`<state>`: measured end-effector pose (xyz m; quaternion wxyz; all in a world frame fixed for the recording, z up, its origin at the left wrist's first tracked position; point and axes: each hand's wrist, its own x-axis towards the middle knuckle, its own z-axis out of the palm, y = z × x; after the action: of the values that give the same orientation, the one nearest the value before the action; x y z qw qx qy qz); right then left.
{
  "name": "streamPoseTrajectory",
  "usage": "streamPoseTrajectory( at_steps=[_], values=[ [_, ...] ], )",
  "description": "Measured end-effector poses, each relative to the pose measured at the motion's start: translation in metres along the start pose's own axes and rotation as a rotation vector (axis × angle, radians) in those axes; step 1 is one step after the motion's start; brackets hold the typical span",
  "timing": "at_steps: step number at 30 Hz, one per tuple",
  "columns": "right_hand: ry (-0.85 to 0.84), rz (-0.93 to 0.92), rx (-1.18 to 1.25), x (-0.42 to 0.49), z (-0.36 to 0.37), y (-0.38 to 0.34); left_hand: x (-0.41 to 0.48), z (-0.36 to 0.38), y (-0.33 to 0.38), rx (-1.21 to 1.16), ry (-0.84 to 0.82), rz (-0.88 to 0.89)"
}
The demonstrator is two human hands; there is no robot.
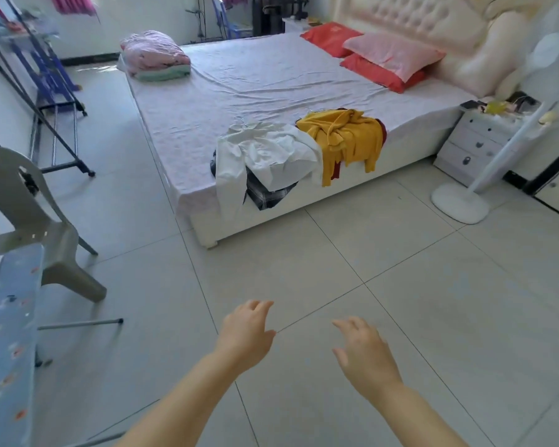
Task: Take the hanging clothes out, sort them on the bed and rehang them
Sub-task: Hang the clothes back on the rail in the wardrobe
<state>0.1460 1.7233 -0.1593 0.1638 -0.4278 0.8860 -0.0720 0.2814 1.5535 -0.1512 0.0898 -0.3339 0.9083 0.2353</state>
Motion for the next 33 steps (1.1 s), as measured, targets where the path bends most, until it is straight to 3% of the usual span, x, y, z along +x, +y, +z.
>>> streamPoseTrajectory(
  at_steps=[16,33],
  values=[
    [-0.103,-0.222,-0.057,0.349,-0.084,0.018,0.273,-0.108,-0.028,-0.03,0.045,-0.241],
    [-0.199,-0.192,-0.094,0.722,-0.142,-0.052,0.585,-0.244,-0.146,-0.02,-0.005,-0.291]
  ],
)
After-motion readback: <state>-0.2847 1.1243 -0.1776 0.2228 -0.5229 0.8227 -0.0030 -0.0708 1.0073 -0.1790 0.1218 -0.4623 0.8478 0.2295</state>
